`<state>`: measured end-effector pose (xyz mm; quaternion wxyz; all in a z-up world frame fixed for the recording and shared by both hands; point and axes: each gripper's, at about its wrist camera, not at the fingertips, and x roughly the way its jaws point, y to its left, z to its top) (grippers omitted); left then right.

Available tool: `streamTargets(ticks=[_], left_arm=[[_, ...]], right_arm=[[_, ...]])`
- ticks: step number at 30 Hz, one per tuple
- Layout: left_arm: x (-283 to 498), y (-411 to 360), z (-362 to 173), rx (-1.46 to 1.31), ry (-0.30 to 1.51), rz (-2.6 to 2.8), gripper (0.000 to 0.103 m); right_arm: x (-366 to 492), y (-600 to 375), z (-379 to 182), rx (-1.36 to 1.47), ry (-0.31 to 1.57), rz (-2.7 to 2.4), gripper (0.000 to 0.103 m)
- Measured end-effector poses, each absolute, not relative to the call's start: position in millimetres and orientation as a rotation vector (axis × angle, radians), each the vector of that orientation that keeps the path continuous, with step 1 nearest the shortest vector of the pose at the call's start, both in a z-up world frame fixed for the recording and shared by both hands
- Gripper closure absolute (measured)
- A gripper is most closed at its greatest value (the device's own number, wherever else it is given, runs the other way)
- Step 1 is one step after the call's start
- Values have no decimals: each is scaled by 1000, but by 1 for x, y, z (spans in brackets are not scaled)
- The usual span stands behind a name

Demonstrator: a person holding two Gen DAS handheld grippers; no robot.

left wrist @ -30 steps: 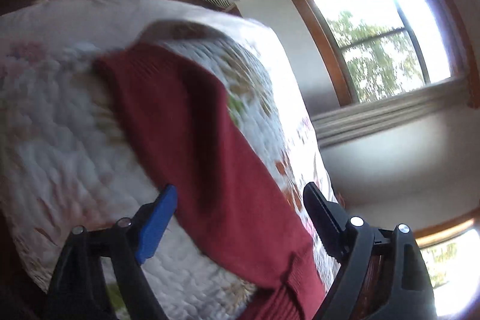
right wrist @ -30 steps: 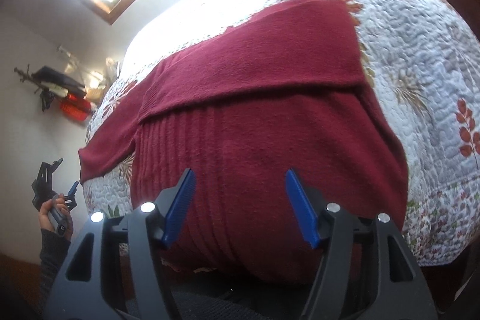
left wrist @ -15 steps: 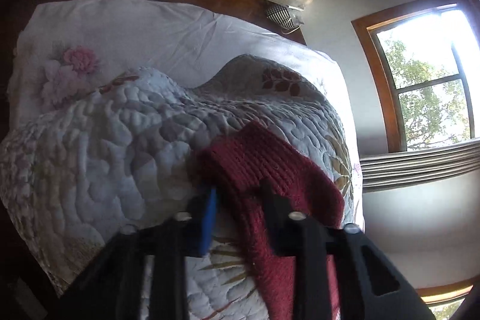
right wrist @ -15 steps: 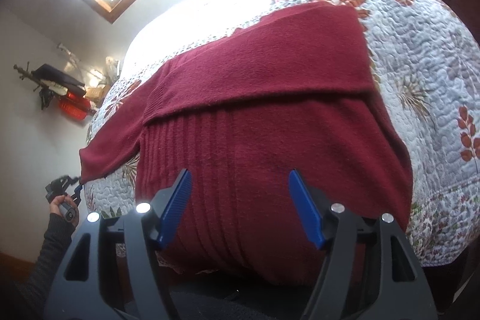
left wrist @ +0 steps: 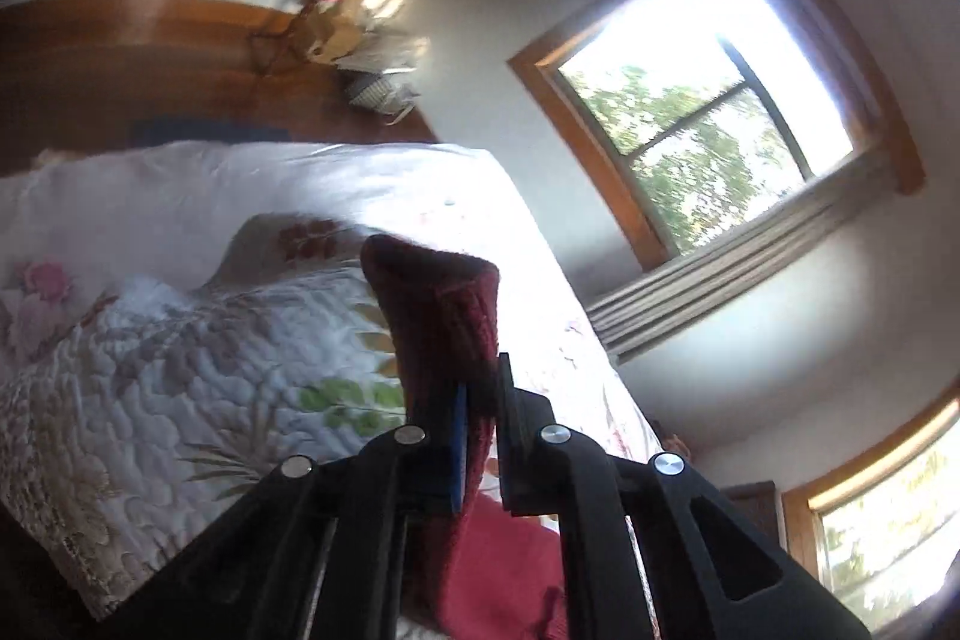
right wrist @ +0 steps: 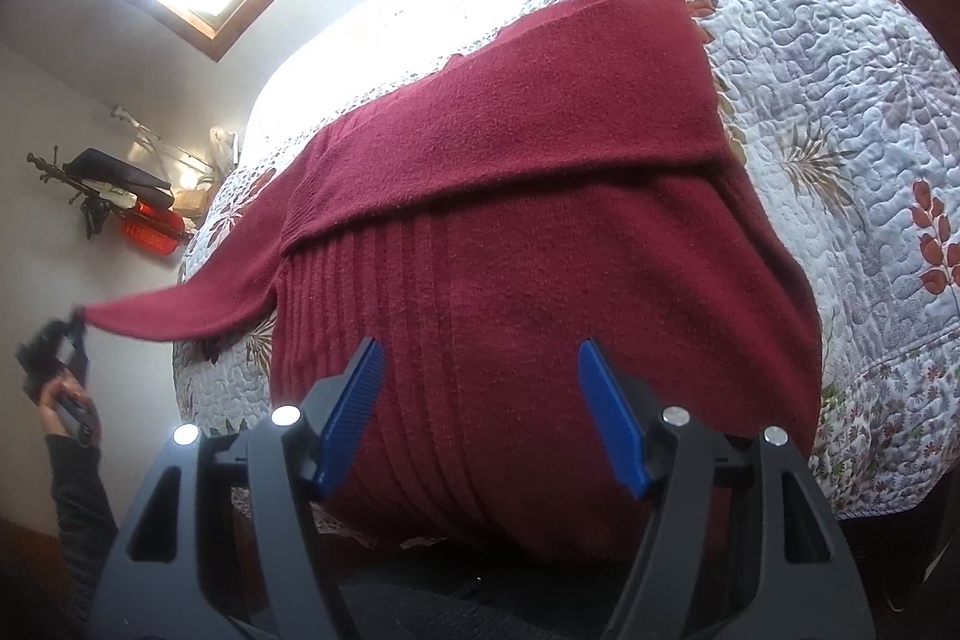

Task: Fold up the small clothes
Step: 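Fold the held sleeve across the sweater body toward the right tool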

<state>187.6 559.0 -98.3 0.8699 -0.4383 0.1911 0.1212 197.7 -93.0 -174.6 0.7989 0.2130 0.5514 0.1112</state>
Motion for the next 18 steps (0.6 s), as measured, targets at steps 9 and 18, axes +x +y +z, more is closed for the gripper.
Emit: streamTargets(ticks=[9,18], left_arm=[[273,401,-15,-621,431,-78,96],[339,248,-64,-412,638,-286,96]], right_arm=[[189,-110,-173,499,1146,241,36],[172,-157,-176,578,1117,136,35]])
